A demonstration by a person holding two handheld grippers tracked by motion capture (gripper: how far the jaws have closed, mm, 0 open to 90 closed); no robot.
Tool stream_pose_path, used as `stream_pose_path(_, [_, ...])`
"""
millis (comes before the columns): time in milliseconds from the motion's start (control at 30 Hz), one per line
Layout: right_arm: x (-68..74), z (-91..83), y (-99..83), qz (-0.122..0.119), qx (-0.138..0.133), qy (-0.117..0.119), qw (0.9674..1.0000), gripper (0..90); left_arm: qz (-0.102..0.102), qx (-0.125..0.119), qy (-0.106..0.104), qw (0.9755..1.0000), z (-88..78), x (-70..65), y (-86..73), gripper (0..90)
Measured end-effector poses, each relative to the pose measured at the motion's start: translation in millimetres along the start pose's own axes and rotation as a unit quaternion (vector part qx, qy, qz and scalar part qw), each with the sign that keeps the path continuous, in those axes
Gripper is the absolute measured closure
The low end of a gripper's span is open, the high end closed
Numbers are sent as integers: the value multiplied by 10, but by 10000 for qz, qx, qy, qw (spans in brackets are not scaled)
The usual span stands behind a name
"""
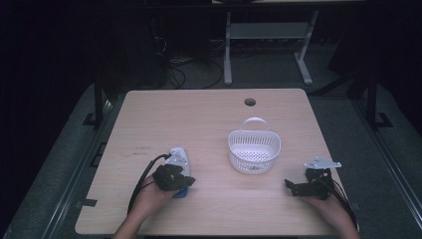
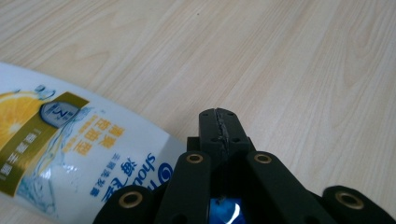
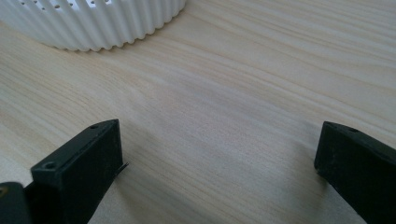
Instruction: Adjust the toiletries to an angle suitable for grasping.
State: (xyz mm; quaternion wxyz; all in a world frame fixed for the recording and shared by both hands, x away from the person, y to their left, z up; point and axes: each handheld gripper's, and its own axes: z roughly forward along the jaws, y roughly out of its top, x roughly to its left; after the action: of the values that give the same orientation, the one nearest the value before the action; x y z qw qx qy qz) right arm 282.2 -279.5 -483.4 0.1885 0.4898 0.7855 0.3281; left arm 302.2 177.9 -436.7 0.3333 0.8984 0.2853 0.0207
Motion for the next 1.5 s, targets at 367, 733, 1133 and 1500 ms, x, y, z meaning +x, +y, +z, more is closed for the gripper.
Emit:
stream_pose_path(367, [0,0,0,1,1,0,10000,5,-74,121,147,9998,-110,80,-103,900])
stream_pose_path(733, [0,0,0,0,1,0,10000,5,-212,240,434,9985,-221,203,-208,900])
stream_pose_path(1133, [1,0,0,3,2,1,10000,5,-544,202,663,9961,-378,413,-353,900])
stream_pose_path(1500, [0,0,0,2,1,1,10000,6,-789,172,851,9931,-493,575,-472,900])
